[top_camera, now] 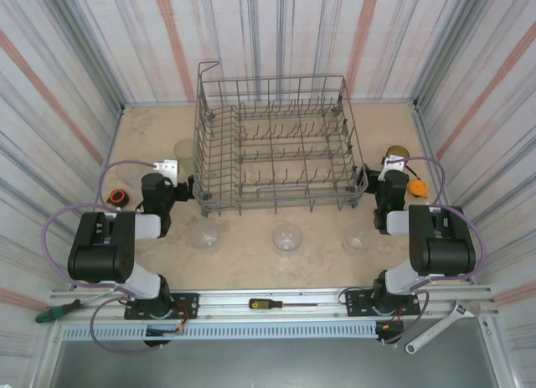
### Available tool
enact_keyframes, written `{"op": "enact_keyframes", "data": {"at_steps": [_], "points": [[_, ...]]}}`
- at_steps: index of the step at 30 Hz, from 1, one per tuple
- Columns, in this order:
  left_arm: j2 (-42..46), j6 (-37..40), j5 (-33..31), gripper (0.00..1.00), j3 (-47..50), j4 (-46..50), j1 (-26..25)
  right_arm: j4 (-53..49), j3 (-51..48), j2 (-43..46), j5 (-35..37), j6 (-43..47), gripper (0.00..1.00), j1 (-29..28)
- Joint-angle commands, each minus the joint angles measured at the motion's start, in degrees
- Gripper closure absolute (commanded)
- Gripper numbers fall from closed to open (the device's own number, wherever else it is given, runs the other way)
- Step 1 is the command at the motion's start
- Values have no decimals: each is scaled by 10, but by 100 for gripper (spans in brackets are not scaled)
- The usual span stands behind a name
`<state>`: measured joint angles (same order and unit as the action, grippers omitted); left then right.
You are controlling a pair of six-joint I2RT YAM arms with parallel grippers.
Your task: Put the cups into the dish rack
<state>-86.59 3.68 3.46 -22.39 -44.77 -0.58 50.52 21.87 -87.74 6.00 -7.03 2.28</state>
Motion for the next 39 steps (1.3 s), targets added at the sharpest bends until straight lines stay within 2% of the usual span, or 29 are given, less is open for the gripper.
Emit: {"op": "enact_keyframes", "data": {"at_steps": [1, 23, 29, 35, 39], "points": [[1, 4, 7, 1, -13, -1, 3, -25, 6, -8, -25, 16, 1, -5], [2, 4, 8, 1, -13, -1, 4, -26, 6, -7, -29, 15, 1, -3], [15, 13, 16, 1, -16, 10, -2, -27, -1, 12, 28, 3, 1, -11], [57, 13, -32, 1, -37, 82, -17, -57, -5, 60, 83, 14, 1, -35], [81, 7, -88, 1, -67, 157, -35, -131, 9, 108, 97, 3, 1, -40]]}}
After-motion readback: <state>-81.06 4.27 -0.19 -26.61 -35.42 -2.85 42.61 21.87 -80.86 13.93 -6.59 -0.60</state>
